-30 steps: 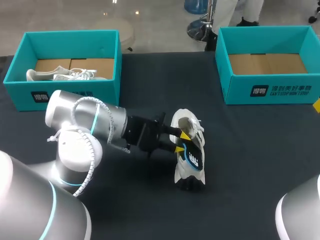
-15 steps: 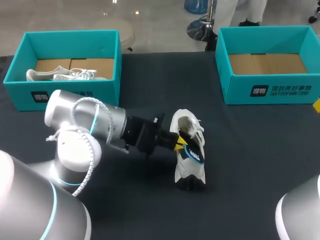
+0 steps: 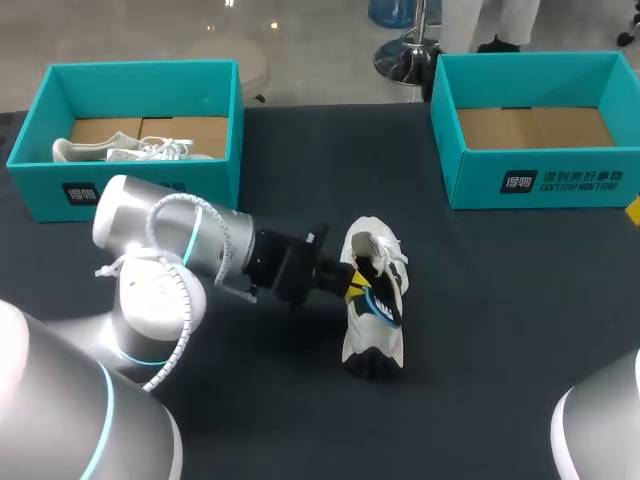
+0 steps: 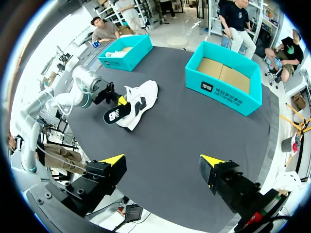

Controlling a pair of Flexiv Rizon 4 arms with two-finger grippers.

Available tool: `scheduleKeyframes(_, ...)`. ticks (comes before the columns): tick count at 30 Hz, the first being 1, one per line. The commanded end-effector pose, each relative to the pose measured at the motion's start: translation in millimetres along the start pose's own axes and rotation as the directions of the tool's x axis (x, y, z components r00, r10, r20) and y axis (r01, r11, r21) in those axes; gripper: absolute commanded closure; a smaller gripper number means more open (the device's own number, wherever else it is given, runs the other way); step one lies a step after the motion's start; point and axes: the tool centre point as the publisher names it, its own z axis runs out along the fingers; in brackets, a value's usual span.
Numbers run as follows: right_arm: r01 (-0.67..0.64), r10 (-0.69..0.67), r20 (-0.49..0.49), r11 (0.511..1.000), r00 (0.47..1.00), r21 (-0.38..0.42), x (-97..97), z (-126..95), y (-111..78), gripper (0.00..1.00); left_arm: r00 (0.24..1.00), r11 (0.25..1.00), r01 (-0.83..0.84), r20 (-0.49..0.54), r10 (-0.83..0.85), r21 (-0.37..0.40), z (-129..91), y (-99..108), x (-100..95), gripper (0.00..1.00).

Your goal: Take the shoe out of the shoebox, open the shoe tongue, remove and reinsert the insole, then place the shoe into the shoebox

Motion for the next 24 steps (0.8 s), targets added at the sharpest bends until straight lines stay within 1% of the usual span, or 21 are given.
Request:
scheduleKeyframes(1,0.000,0.000,-0.002,1.000,1.000,0.007,-1.3,0,2.6,0.00,1.000,1.000,0.003,-0.005,-0.003,-0.005,-1,0,-0.5,1.00)
scheduleKeyframes(3,0.000,0.000,-0.002,1.000,1.000,0.007,-1.3,0,2.6,0.00,1.000,1.000,0.006,0.000,-0.006,-0.001,-3,-3,-2.2,0.70)
scheduleKeyframes(5,0.000,0.000,-0.002,1.000,1.000,0.007,-1.3,0,2.6,0.00,1.000,1.000,0.004,0.006,-0.004,0.005,-4,-5,-3.9,0.60)
scheduleKeyframes(6,0.000,0.000,-0.002,1.000,1.000,0.007,-1.3,0,2.6,0.00,1.000,1.000,0.004,0.010,-0.004,0.008,-5,-7,-5.0,0.59)
scheduleKeyframes(10,0.000,0.000,-0.002,1.000,1.000,0.007,-1.3,0,2.6,0.00,1.000,1.000,0.004,0.020,-0.004,0.024,-5,-13,-7.8,0.60)
scheduleKeyframes(16,0.000,0.000,-0.002,1.000,1.000,0.007,-1.3,0,2.6,0.00,1.000,0.999,-0.001,0.013,0.000,0.042,-1,-23,-6.0,0.62)
scheduleKeyframes(18,0.000,0.000,-0.002,1.000,1.000,0.007,-1.3,0,2.6,0.00,1.000,0.999,-0.001,0.007,0.001,0.049,1,-25,-5.6,0.66)
scheduleKeyframes(21,0.000,0.000,-0.002,1.000,1.000,0.007,-1.3,0,2.6,0.00,1.000,0.998,-0.004,0.000,0.004,0.057,4,-28,-5.8,0.79)
scheduleKeyframes(23,0.000,0.000,-0.002,1.000,1.000,0.007,-1.3,0,2.6,0.00,1.000,0.998,-0.005,-0.002,0.005,0.059,5,-29,-6.2,1.00)
scheduleKeyframes(24,0.000,0.000,-0.002,1.000,1.000,0.007,-1.3,0,2.6,0.00,1.000,0.998,-0.005,-0.003,0.006,0.059,5,-29,-6.4,1.00)
